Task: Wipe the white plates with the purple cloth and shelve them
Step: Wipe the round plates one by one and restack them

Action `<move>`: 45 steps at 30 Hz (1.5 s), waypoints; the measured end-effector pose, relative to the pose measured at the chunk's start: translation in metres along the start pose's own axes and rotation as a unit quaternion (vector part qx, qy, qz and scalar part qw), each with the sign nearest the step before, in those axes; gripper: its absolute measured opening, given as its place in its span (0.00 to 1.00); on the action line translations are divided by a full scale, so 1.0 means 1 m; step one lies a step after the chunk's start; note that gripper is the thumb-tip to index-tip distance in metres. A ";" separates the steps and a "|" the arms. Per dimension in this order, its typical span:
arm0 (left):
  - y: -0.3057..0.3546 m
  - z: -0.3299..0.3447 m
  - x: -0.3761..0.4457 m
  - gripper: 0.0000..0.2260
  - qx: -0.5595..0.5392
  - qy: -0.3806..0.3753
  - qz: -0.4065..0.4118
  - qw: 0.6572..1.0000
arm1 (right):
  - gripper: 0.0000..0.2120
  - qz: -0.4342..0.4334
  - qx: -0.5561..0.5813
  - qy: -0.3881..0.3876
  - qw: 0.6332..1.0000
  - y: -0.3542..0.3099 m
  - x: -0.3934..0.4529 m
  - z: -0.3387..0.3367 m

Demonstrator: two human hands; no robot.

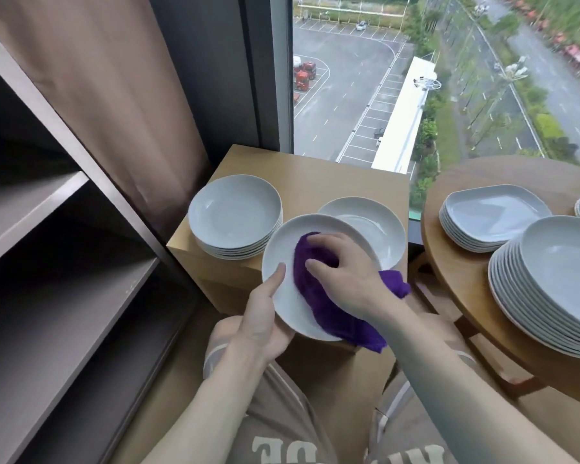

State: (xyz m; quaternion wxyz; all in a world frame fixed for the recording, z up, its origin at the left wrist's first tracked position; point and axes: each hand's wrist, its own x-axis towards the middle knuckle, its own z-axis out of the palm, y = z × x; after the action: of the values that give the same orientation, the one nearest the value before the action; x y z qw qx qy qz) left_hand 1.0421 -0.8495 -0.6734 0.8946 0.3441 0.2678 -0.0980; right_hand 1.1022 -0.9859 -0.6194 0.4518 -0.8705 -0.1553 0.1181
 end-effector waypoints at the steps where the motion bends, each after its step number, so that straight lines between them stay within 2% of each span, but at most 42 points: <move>1: 0.000 0.000 0.001 0.19 0.005 0.000 0.003 1.000 | 0.18 0.020 0.044 -0.027 0.998 0.000 0.001 0.002; 3: 0.002 0.001 0.002 0.19 0.011 0.007 0.012 1.000 | 0.21 0.051 0.080 -0.031 0.995 0.005 0.004 0.002; 7: 0.007 0.002 0.005 0.20 0.035 -0.004 0.038 0.999 | 0.24 0.081 -0.043 0.016 0.996 0.011 0.008 -0.003; 13: 0.002 0.000 0.004 0.23 0.049 -0.037 0.052 0.997 | 0.22 0.120 -0.041 0.024 0.992 0.004 0.006 -0.003; 16: 0.006 0.000 0.003 0.23 0.045 -0.038 0.058 0.997 | 0.16 0.121 0.041 -0.005 0.992 0.000 0.006 -0.009; 18: 0.009 0.001 0.002 0.24 0.042 -0.045 0.062 0.996 | 0.17 0.130 0.118 -0.019 0.984 -0.002 0.004 -0.010; 22: 0.013 0.004 0.000 0.24 0.055 -0.049 0.065 0.995 | 0.17 0.100 0.164 0.008 0.981 -0.003 0.003 -0.002; 24: 0.013 0.005 -0.002 0.23 0.064 -0.045 0.070 0.994 | 0.15 0.075 0.143 0.029 0.986 -0.002 0.002 0.001; 28: 0.008 0.004 0.000 0.10 0.109 -0.016 0.089 0.990 | 0.16 0.011 0.061 0.074 0.995 -0.001 -0.001 0.010; 30: 0.006 0.004 0.001 0.08 0.124 -0.012 0.090 0.988 | 0.16 -0.006 0.024 0.106 0.994 0.003 -0.002 0.017; 39: 0.006 0.002 0.001 0.17 0.113 -0.043 0.084 0.989 | 0.16 -0.054 -0.049 0.194 0.978 0.015 0.000 0.023; 43: 0.003 0.003 -0.003 0.20 0.118 -0.060 0.066 0.989 | 0.18 0.013 -0.061 0.245 0.968 0.019 0.016 0.010; 45: 0.003 0.006 -0.005 0.23 0.131 -0.064 0.056 0.988 | 0.18 0.043 -0.054 0.215 0.974 0.016 0.023 0.009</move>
State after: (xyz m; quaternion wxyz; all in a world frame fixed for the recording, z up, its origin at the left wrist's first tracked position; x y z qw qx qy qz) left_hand 1.0419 -0.8515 -0.6653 0.8611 0.4660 0.1750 -0.1035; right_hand 1.1229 -0.9794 -0.6388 0.4211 -0.9047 -0.0231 -0.0609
